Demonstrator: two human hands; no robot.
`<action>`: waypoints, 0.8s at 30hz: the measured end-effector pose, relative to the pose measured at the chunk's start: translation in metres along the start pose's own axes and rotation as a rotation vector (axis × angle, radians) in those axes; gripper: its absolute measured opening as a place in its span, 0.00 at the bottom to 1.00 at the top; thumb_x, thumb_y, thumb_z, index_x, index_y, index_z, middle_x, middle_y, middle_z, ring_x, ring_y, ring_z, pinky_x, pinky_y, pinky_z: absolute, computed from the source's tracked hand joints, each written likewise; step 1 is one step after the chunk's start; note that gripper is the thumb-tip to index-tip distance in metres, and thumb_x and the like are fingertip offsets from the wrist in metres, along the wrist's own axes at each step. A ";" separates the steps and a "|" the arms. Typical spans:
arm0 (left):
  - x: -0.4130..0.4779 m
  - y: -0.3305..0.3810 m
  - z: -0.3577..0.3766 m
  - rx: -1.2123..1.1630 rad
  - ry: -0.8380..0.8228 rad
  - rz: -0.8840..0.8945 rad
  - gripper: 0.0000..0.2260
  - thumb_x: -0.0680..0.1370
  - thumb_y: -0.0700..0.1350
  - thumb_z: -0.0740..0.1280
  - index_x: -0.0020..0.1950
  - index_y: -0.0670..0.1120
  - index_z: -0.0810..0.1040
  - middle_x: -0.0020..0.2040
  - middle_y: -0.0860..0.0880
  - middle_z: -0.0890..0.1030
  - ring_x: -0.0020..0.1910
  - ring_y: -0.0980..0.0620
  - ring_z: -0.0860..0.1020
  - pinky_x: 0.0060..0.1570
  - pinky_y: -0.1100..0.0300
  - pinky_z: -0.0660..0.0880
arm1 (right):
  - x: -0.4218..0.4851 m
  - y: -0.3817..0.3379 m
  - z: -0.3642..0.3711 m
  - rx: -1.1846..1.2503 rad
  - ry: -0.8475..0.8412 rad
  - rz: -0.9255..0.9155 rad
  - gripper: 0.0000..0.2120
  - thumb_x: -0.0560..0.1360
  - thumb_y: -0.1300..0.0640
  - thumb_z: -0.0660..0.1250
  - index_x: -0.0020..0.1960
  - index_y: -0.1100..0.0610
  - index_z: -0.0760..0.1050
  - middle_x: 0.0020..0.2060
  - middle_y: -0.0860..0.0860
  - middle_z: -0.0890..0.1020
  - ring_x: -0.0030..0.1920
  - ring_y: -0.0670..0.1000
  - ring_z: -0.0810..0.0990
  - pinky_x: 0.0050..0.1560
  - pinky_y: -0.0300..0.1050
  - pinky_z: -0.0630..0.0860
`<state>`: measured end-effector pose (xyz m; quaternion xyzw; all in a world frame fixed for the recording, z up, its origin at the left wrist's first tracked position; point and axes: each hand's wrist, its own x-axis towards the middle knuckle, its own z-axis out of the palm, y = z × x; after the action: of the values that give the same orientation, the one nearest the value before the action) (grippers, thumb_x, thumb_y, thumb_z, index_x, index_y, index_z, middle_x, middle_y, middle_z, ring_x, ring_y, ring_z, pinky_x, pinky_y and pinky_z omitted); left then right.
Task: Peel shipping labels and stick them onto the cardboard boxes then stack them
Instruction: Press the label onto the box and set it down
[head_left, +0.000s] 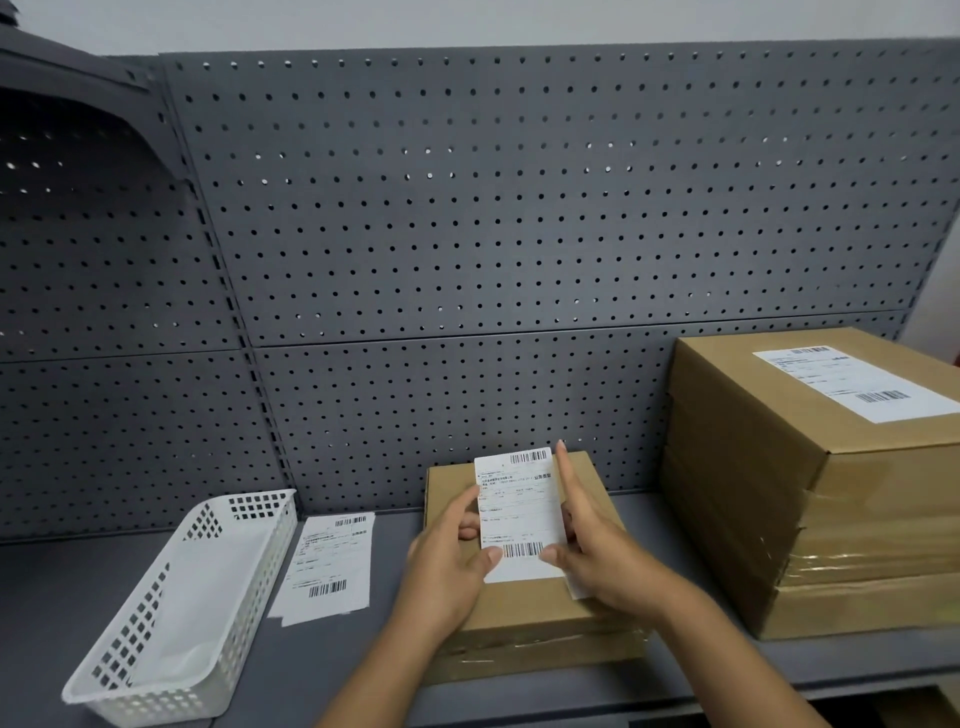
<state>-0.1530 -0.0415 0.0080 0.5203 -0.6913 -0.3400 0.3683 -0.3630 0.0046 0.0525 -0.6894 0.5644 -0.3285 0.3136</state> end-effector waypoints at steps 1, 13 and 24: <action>0.001 0.000 0.000 0.003 -0.008 0.008 0.33 0.76 0.42 0.75 0.77 0.62 0.68 0.56 0.59 0.82 0.60 0.60 0.77 0.66 0.55 0.75 | -0.001 0.000 -0.002 0.009 -0.009 0.010 0.55 0.79 0.61 0.69 0.73 0.25 0.28 0.68 0.48 0.73 0.63 0.45 0.76 0.60 0.41 0.76; -0.003 0.008 0.002 0.170 0.082 0.083 0.32 0.74 0.60 0.74 0.76 0.67 0.64 0.56 0.65 0.77 0.57 0.66 0.75 0.64 0.54 0.75 | 0.006 0.006 0.013 -0.023 0.153 0.046 0.52 0.75 0.47 0.75 0.79 0.31 0.37 0.53 0.37 0.79 0.52 0.40 0.79 0.47 0.35 0.75; 0.016 0.006 0.001 0.217 0.015 0.029 0.30 0.78 0.54 0.72 0.78 0.64 0.66 0.55 0.62 0.78 0.52 0.65 0.78 0.66 0.56 0.74 | 0.016 -0.001 0.010 -0.069 0.171 0.166 0.40 0.80 0.51 0.68 0.81 0.42 0.45 0.45 0.35 0.79 0.45 0.36 0.81 0.43 0.31 0.74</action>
<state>-0.1598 -0.0558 0.0152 0.5495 -0.7289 -0.2539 0.3198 -0.3523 -0.0107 0.0491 -0.6201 0.6551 -0.3395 0.2665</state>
